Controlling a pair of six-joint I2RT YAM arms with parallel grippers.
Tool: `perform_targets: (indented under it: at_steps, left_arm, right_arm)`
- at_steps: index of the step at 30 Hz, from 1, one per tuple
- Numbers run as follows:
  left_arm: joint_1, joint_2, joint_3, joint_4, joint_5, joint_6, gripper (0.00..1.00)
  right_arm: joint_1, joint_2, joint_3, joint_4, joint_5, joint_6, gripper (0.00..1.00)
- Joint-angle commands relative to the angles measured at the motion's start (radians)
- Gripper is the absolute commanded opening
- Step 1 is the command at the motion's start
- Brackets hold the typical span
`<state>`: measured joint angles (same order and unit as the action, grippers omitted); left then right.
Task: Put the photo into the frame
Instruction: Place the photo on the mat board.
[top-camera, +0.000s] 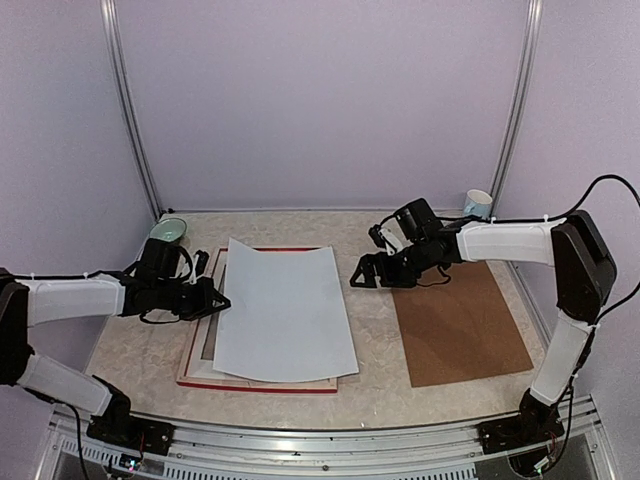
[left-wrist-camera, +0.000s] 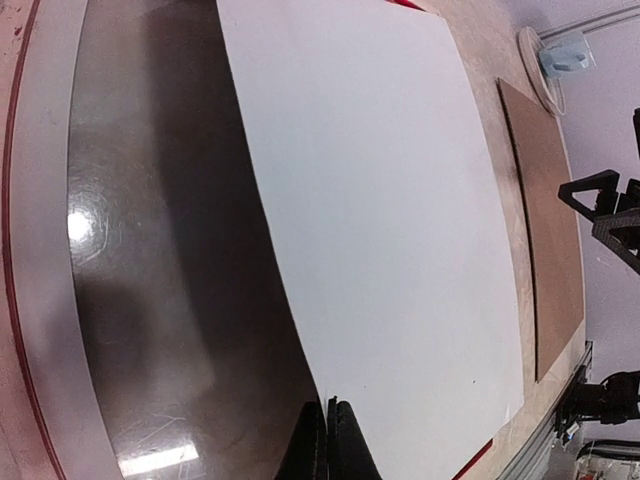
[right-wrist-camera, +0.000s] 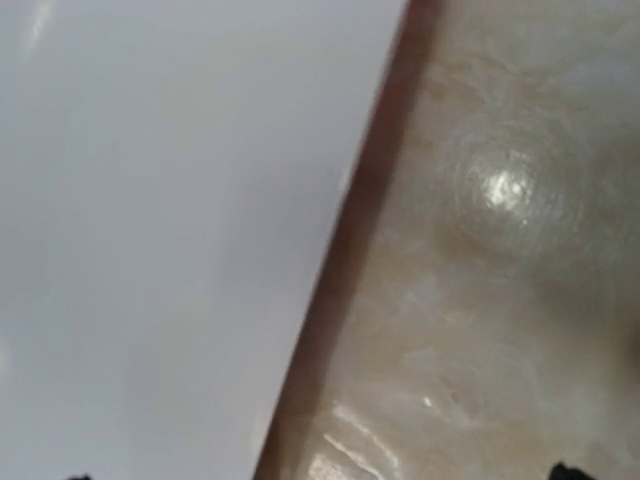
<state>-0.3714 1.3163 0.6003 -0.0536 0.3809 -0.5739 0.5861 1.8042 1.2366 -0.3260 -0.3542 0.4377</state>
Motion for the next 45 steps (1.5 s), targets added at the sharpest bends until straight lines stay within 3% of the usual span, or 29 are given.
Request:
perform_targets:
  at_steps: [1,20,45]
  left_arm:
    - [0.018,-0.016,0.053,-0.101,-0.011,0.061,0.0]
    - [0.06,0.054,0.171,-0.251,-0.115,0.17,0.0]
    - [0.083,0.079,0.211,-0.296,-0.125,0.213,0.0]
  right_arm:
    - [-0.015,-0.005,-0.027,0.005,0.012,-0.025,0.99]
    - [-0.041,-0.029,-0.074,0.025,-0.006,-0.045,0.99]
    - [-0.053,-0.032,-0.097,0.041,-0.012,-0.039,0.99]
